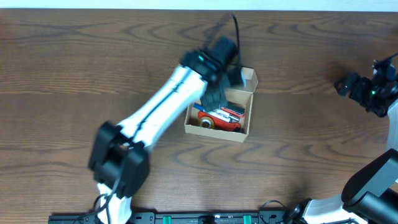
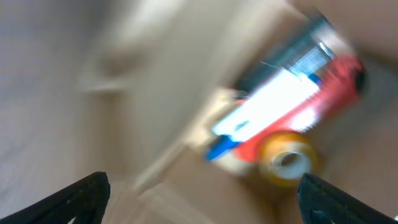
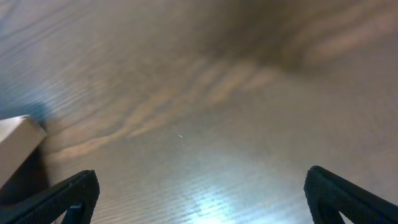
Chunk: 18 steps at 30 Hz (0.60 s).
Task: Pack container
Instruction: 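Raise the left arm away from the box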
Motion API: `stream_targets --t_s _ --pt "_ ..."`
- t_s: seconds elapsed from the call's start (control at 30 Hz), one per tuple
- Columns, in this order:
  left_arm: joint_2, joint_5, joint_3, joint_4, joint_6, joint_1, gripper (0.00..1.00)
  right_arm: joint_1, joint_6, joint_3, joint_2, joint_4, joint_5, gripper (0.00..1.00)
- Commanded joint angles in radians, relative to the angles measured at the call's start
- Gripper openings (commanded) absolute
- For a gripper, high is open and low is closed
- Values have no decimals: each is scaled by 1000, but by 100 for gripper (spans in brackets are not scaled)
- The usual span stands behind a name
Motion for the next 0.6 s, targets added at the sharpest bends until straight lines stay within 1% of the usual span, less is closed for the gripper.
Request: stream_targets --t_s 0.0,0.07,0.13,0.23,0.3,0.33,0.4,0.47,0.57 --pt "-108 -77 122 -25 -263 109 95 75 -109 108 -45 0 -48 99" --pt "-138 -73 177 -41 -278 187 95 116 -163 183 -45 -34 -49 99" --pt "-161 -75 206 -44 -325 270 95 152 -204 244 -45 -58 -49 99" --pt "-190 -77 214 -62 -445 412 95 206 -294 324 -45 -117 -45 99" --pt "-198 -74 214 -114 -517 508 95 230 -307 357 -45 -140 1 99" --pt "-200 -64 213 -138 -530 550 95 238 -306 364 -46 -147 35 98" --pt "-203 -5 205 -178 -516 618 95 254 -306 366 -54 -170 95 91" --pt "-210 54 194 -214 -470 667 95 266 -303 365 -59 -208 123 86" --pt "-244 91 156 -225 -423 691 96 269 -276 360 -59 -256 127 80"
